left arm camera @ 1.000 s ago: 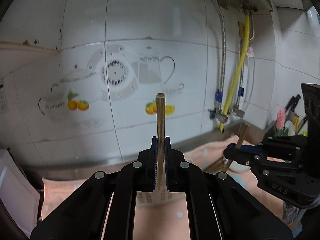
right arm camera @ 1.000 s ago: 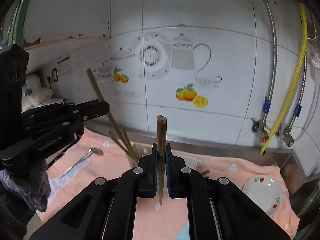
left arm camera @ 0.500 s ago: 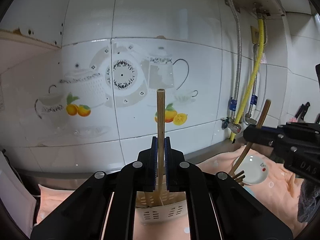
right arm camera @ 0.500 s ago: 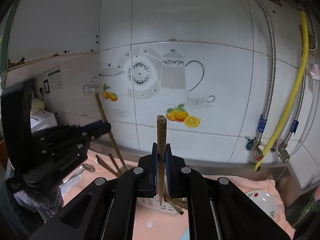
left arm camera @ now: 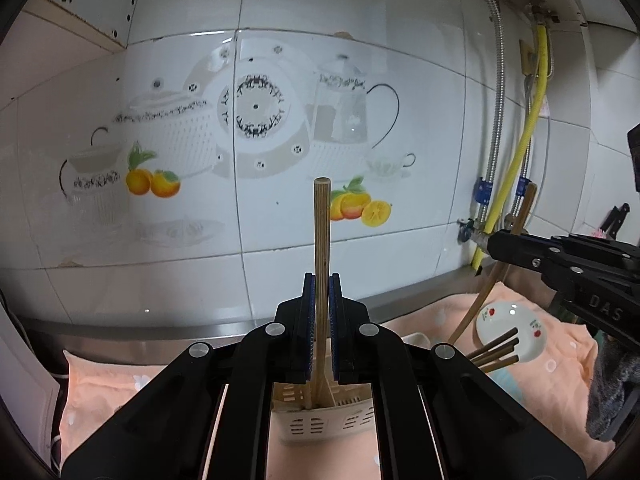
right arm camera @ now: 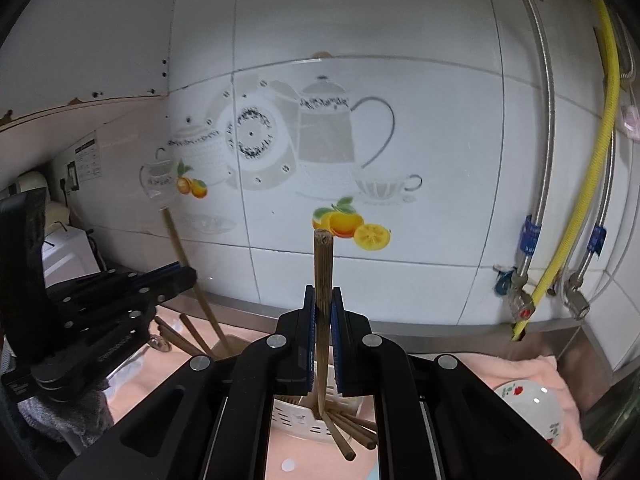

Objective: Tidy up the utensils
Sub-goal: 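Lift the left tool's chopstick over the caddy while the right tool carries its own, then lower both chopsticks into the caddy and open both tools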

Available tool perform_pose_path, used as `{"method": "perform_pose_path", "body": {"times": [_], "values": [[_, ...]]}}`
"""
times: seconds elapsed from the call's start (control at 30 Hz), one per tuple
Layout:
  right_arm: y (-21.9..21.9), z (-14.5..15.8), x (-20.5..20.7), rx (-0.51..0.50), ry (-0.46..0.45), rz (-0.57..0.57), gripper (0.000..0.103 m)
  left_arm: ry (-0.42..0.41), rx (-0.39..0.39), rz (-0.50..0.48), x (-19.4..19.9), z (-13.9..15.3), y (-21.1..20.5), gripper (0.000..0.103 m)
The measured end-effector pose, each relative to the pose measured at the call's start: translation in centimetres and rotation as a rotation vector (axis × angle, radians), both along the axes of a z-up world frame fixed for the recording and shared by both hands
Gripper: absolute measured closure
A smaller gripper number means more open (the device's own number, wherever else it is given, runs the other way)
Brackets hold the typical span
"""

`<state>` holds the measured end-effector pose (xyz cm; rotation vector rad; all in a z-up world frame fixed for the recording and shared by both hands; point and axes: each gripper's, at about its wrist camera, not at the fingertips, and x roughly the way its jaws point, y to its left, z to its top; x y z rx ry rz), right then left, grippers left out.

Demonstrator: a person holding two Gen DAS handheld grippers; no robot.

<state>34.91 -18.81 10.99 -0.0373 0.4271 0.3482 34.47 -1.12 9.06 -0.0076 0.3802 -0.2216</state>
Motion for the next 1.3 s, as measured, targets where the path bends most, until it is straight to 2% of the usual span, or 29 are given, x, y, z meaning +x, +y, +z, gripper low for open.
{"method": "perform_pose_path", "body": {"times": [0.63,1.1,1.2,1.3], "values": [[0.6,-3.6,0.9,-0.029,0.078,0.001,0.096,0.061,0.018,0.004,-0.2,-2.0,0.7,0.097],[0.8,-4.5,0.6,-0.039,0.104,0.002,0.096,0.083,0.018,0.007,-0.7,-2.2,1.1,0.096],[0.8,-4.4,0.5,-0.04,0.103,0.002,0.094,0.083,0.016,0.008,-0.9,-2.1,1.1,0.096],[0.7,-4.2,0.3,-0.038,0.098,0.0,0.085,0.08,0.018,0.01,-1.1,-1.9,1.1,0.096]]}}
